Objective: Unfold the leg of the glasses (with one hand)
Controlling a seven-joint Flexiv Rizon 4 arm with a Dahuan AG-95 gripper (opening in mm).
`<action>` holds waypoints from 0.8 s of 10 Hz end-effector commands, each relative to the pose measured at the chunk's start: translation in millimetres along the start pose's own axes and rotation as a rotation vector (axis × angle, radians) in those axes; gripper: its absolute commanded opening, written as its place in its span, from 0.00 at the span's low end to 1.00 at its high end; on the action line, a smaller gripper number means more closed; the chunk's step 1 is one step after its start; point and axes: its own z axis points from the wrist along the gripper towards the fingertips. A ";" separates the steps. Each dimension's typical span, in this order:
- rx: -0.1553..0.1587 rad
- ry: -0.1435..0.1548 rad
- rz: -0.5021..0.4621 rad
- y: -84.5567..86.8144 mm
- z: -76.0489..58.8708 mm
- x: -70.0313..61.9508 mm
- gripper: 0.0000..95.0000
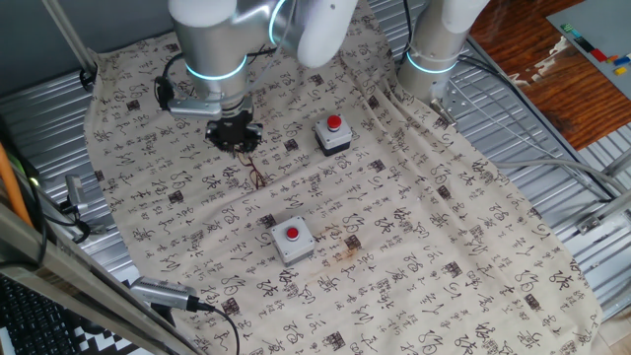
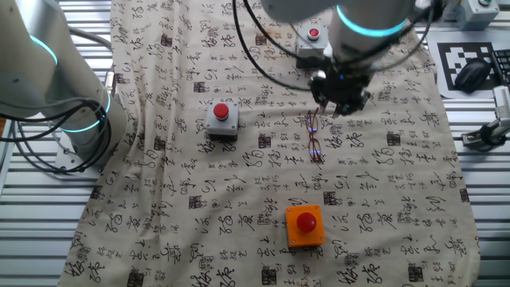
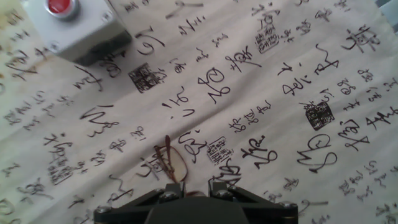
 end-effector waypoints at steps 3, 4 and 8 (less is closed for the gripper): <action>0.008 0.001 0.051 1.0 -1.4 0.9 0.20; 0.010 0.000 0.057 1.0 -1.4 0.9 0.20; 0.013 0.010 0.048 1.0 -1.4 0.9 0.20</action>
